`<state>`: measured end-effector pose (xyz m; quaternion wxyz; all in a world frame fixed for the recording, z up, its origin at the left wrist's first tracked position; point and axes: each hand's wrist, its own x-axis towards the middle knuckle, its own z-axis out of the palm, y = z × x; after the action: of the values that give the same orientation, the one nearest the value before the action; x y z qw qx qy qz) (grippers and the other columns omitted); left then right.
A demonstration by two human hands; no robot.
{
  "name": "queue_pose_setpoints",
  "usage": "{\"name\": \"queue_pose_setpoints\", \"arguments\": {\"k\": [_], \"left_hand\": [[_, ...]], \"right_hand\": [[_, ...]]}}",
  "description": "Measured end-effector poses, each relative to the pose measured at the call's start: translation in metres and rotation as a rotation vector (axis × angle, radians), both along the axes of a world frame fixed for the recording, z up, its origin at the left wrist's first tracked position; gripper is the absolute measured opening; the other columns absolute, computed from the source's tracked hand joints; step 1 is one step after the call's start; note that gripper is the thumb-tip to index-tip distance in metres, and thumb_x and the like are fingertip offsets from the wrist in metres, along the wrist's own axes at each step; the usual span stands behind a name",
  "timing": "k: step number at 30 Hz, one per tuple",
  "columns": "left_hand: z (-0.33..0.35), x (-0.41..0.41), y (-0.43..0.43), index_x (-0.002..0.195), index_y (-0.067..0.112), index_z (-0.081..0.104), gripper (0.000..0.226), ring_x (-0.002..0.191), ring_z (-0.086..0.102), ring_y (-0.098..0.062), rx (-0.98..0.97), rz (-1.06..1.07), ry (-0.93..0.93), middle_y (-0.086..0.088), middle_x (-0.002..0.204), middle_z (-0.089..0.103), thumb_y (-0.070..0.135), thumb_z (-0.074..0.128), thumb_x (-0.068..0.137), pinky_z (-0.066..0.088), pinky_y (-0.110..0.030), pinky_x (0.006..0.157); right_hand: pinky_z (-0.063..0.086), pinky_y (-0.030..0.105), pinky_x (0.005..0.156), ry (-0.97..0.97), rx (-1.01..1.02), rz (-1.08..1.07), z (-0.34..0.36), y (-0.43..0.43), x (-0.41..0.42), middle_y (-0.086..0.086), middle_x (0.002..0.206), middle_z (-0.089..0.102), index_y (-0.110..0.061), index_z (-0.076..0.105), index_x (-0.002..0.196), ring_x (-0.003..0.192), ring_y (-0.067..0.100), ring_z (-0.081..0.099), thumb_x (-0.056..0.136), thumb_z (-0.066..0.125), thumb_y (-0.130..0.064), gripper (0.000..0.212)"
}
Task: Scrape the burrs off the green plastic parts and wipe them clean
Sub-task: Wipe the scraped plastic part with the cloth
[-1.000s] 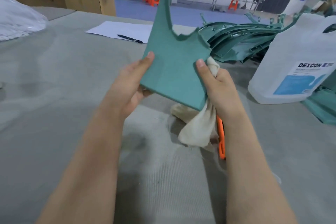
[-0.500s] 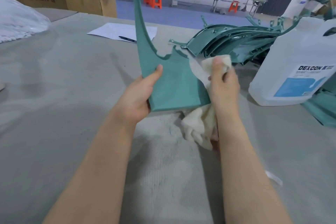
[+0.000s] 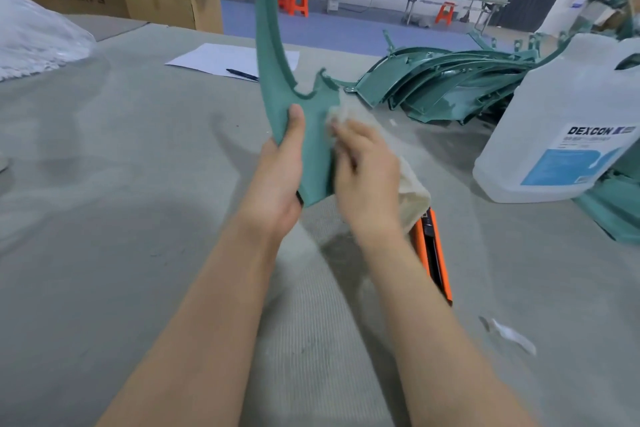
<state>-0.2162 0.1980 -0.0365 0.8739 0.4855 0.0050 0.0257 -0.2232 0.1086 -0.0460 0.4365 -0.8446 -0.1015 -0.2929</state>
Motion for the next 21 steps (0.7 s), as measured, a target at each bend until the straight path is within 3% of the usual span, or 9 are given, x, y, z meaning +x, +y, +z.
{"name": "queue_pose_setpoints", "arguments": {"k": [4,7,9,11,14,16,18,21], "left_hand": [[0.007,0.0,0.012,0.118,0.009,0.056,0.049,0.098,0.065,-0.02,-0.201,0.01,0.014,-0.008,0.11,0.064,0.049,0.036,0.099,0.055,-0.03,0.086],[0.012,-0.006,0.017,0.134,0.009,0.051,0.05,0.115,0.062,-0.022,-0.262,0.06,-0.104,-0.01,0.127,0.063,0.042,0.03,0.102,0.048,-0.041,0.1],[0.017,-0.008,0.019,0.134,0.011,0.05,0.045,0.118,0.06,-0.021,-0.307,0.082,-0.227,-0.008,0.132,0.06,0.037,0.029,0.104,0.047,-0.042,0.102],[0.02,-0.011,0.022,0.127,0.013,0.054,0.036,0.116,0.061,-0.02,-0.305,0.164,-0.265,-0.007,0.128,0.063,0.032,0.034,0.104,0.046,-0.044,0.102],[0.019,-0.017,0.035,0.114,0.014,0.061,0.027,0.106,0.067,-0.019,-0.252,0.302,-0.186,-0.005,0.115,0.07,0.03,0.043,0.102,0.049,-0.045,0.099],[0.024,-0.024,0.047,0.115,0.014,0.062,0.028,0.101,0.069,-0.018,-0.273,0.346,-0.167,-0.004,0.111,0.071,0.03,0.043,0.102,0.055,-0.039,0.089],[0.035,-0.035,0.063,0.113,0.014,0.063,0.027,0.094,0.071,-0.017,-0.287,0.425,-0.149,-0.002,0.104,0.074,0.031,0.047,0.1,0.058,-0.033,0.074],[0.053,-0.057,0.097,0.11,0.015,0.064,0.027,0.09,0.072,-0.018,-0.234,0.579,-0.157,-0.001,0.098,0.075,0.034,0.049,0.099,0.059,-0.034,0.071]], "right_hand": [[0.035,0.006,0.098,-0.121,0.053,0.213,-0.013,0.025,-0.011,0.013,0.114,0.067,0.0,0.072,0.11,0.106,0.013,0.058,0.088,0.054,0.001,0.028],[0.032,0.01,0.098,0.043,0.089,0.01,-0.018,-0.007,0.012,0.013,0.122,0.064,-0.002,0.069,0.116,0.115,0.02,0.057,0.093,0.052,0.002,0.028],[0.032,0.013,0.098,0.287,0.183,-0.092,-0.025,-0.027,0.021,0.008,0.126,0.063,-0.009,0.066,0.123,0.119,0.02,0.055,0.098,0.049,-0.006,0.03],[0.036,0.023,0.105,0.396,0.26,-0.146,-0.027,-0.036,0.024,0.003,0.129,0.062,-0.015,0.063,0.128,0.121,0.017,0.055,0.101,0.046,-0.016,0.032],[0.027,0.036,0.114,0.369,0.077,-0.272,-0.015,-0.039,0.019,0.004,0.144,0.047,-0.029,0.064,0.125,0.135,0.021,0.038,0.101,0.043,-0.03,0.032],[0.026,0.037,0.112,0.242,0.113,-0.304,0.002,-0.026,0.008,0.001,0.142,0.045,-0.033,0.065,0.12,0.133,0.017,0.037,0.1,0.043,-0.035,0.03],[0.041,0.032,0.104,0.176,0.375,-0.045,0.025,0.007,-0.005,-0.001,0.128,0.057,-0.026,0.062,0.123,0.116,0.011,0.053,0.1,0.046,-0.034,0.028],[0.057,0.027,0.073,0.397,0.681,0.542,0.055,0.08,-0.022,-0.01,0.093,0.072,-0.02,0.056,0.12,0.081,0.011,0.068,0.099,0.052,-0.028,0.023]]}}
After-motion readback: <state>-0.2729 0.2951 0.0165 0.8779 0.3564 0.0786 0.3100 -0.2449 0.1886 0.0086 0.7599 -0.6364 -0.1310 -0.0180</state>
